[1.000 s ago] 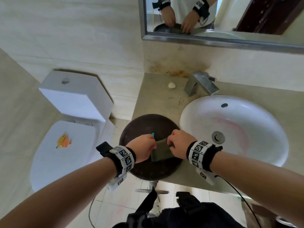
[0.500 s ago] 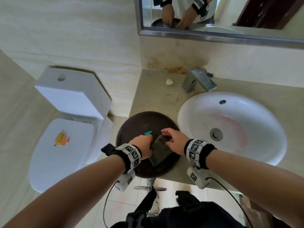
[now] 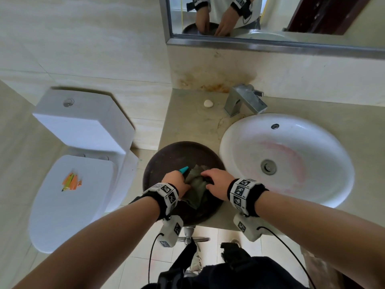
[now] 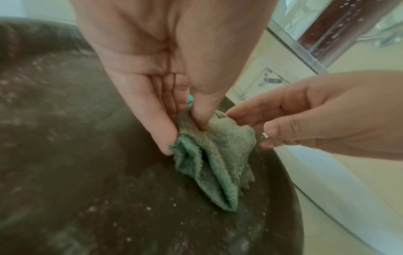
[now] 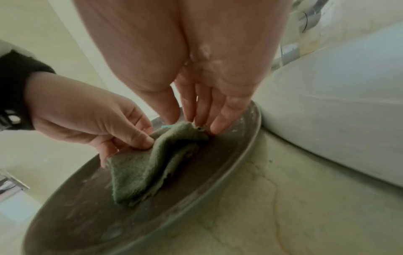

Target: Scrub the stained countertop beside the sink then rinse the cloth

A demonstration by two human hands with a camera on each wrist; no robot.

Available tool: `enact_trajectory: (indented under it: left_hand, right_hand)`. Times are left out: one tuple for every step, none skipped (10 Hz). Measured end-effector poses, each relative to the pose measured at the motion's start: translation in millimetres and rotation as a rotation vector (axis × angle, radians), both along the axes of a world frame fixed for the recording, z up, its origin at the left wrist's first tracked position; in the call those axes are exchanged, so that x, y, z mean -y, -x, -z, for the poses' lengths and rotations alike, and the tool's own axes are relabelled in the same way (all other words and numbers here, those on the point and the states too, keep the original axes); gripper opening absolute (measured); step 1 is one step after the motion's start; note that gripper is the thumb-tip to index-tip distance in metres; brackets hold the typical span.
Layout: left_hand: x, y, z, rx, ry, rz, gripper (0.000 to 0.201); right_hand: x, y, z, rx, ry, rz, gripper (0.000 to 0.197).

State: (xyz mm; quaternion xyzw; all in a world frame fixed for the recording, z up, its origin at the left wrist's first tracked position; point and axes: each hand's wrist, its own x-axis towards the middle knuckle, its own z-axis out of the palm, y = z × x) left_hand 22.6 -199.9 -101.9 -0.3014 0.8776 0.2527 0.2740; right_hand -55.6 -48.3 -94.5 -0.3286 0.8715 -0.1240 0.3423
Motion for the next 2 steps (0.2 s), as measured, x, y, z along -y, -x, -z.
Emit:
enact_trajectory:
  left_hand:
    - [-0.7, -1.2, -5.4, 0.008, -0.017, -0.022, 0.034]
    - [-4.9, 2.8, -10.1, -0.103, 0.162, 0.113, 0.038]
  right_hand:
    - [-2.8, -2.6, -8.8, 0.012, 0.020, -0.007, 0.052]
    - [-3.4, -0.4, -12.1, -0.006, 0.047, 0.026, 0.052]
